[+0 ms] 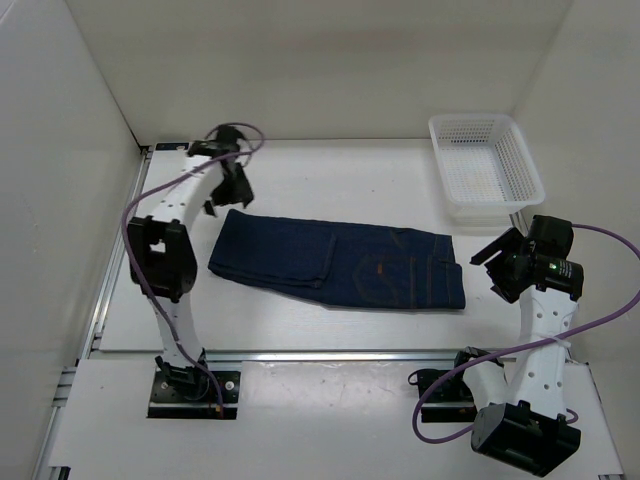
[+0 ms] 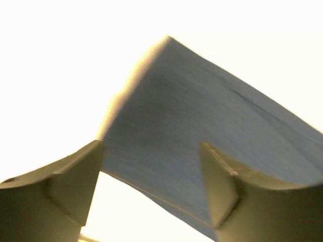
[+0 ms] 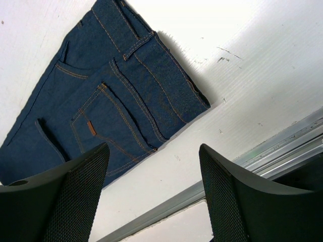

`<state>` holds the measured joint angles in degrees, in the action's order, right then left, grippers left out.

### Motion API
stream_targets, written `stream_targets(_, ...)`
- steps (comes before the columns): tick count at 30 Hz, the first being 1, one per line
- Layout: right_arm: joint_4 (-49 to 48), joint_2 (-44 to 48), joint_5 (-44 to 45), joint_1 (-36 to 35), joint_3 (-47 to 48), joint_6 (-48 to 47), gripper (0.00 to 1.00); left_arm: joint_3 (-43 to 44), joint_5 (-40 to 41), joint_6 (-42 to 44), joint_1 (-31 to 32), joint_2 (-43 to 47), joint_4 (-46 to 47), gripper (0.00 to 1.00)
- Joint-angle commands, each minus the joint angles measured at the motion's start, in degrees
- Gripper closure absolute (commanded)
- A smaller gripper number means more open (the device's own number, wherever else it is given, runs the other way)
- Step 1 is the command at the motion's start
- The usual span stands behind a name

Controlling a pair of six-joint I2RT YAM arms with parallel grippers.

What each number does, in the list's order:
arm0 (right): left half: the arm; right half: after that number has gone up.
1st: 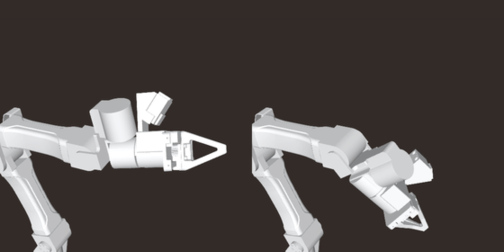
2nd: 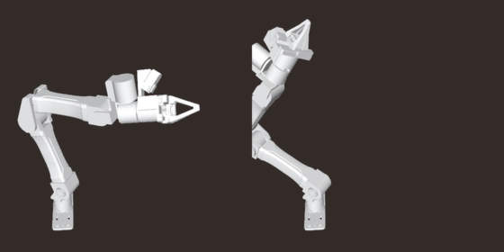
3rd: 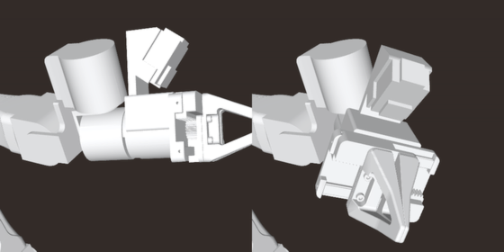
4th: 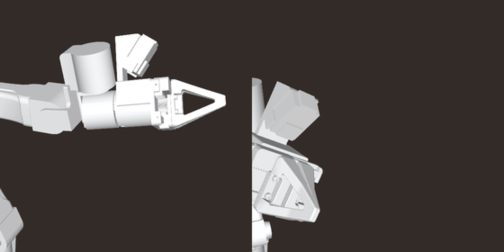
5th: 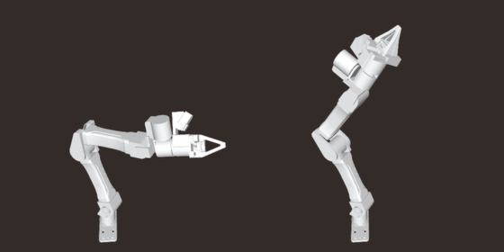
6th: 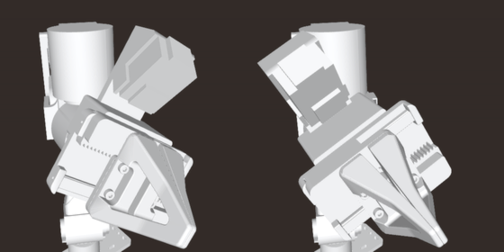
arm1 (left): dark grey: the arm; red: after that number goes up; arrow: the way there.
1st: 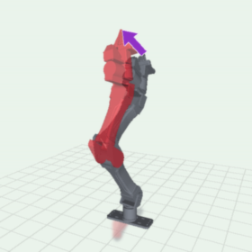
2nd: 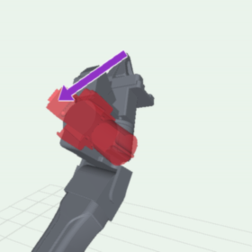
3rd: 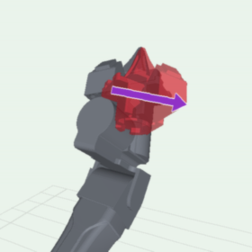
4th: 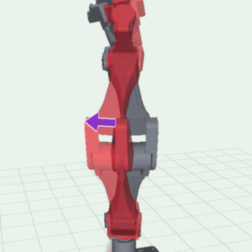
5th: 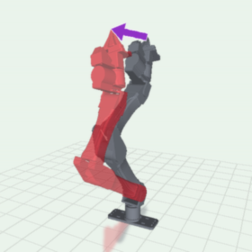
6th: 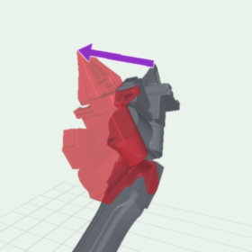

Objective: Fold and stack the trousers
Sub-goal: Fold the trousers

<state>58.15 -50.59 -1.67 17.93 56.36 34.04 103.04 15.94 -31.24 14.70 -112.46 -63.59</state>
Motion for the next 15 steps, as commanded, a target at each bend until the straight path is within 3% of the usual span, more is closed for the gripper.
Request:
stream_targets(1,-0.4,0.7,0.0,-0.2,0.4,-1.2,0.23,-4.8,-1.7,4.3,-6.2,2.9,0.8,0.09)
stream_targets(4,-0.4,0.7,0.5,-0.2,0.4,-1.2,0.23,-7.8,-4.5,6.7,-10.9,0.9,2.8,0.0)
stream_targets(8,-0.4,0.7,0.5,-0.2,0.4,-1.2,0.23,-8.4,-7.3,10.2,-12.3,-2.5,3.7,0.0)
stream_targets(15,-0.9,0.1,0.0,-0.2,0.4,-1.2,0.23,-9.1,-14.6,13.9,-12.3,-0.7,6.8,0.0)
